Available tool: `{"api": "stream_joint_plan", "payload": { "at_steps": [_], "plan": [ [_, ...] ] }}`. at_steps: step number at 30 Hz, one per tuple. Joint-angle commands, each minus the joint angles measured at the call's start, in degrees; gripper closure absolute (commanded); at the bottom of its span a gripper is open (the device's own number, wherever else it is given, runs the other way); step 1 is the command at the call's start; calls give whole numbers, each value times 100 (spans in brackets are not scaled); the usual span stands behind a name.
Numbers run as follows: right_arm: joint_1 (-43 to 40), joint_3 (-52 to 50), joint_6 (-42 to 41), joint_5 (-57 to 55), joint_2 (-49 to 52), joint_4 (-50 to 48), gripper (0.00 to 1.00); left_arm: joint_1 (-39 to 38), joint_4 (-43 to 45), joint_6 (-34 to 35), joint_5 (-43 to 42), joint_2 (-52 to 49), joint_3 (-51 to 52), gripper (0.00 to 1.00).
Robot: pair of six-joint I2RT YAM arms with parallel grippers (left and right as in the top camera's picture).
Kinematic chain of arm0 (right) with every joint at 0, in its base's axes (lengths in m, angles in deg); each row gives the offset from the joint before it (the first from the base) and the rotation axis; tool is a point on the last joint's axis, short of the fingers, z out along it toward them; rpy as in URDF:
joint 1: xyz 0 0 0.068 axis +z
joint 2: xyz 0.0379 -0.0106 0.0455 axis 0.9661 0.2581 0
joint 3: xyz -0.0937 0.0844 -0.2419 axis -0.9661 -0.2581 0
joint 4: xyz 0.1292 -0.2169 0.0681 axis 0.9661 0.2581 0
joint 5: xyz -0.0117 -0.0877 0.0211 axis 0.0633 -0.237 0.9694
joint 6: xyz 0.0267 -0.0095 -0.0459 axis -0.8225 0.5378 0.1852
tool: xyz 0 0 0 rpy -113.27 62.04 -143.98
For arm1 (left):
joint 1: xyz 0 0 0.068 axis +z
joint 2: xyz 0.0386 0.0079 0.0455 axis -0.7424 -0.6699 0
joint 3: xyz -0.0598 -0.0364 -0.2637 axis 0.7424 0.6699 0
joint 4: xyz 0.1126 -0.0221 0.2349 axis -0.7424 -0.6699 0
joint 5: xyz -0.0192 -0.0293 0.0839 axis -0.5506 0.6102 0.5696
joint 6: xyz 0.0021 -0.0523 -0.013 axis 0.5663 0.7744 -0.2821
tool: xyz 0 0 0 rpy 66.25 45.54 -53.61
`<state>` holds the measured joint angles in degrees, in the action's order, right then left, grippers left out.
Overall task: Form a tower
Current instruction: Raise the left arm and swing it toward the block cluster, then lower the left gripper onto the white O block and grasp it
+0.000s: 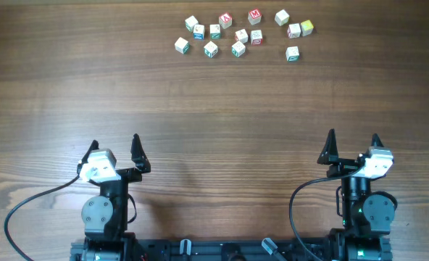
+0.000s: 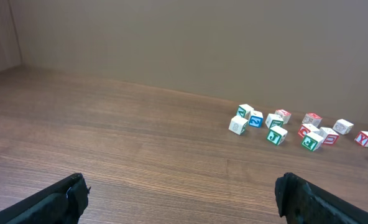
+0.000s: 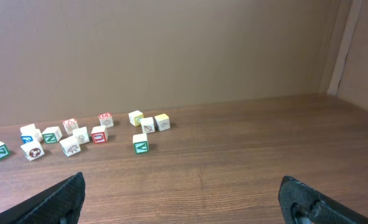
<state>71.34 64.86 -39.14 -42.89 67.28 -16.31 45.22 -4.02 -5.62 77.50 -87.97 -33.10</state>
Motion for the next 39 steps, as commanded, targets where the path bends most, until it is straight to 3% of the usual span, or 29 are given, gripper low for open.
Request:
{"api": "stream_joint_plan", "payload": {
  "at_steps": [1,14,19,22,27,32,35,39],
  "plan": [
    [-33,-7,70,72,-35,-22,0,33,17,-131,-48,52,48,0],
    [-33,-7,70,72,-35,-22,0,39,39,-127,186,50,48,0],
    [-35,-7,68,72,-35,-22,0,37,267,-111,-1298,35,-422,0],
    [-33,-7,68,72,-35,-22,0,37,-240,-111,-1394,-293,-1403,0],
    [-33,-7,70,72,-35,-22,0,33,-1191,-107,-1650,-2015,-3534,0],
    [-33,-7,70,72,-35,-22,0,33,-3342,-107,-3082,-3897,-5943,0],
    [-33,-7,68,72,-35,-22,0,33,-4795,-107,-4286,-4356,-6325,0],
    [-33,-7,68,72,-35,-22,0,33,-4671,940,-4245,-4553,-6334,0]
  ]
}}
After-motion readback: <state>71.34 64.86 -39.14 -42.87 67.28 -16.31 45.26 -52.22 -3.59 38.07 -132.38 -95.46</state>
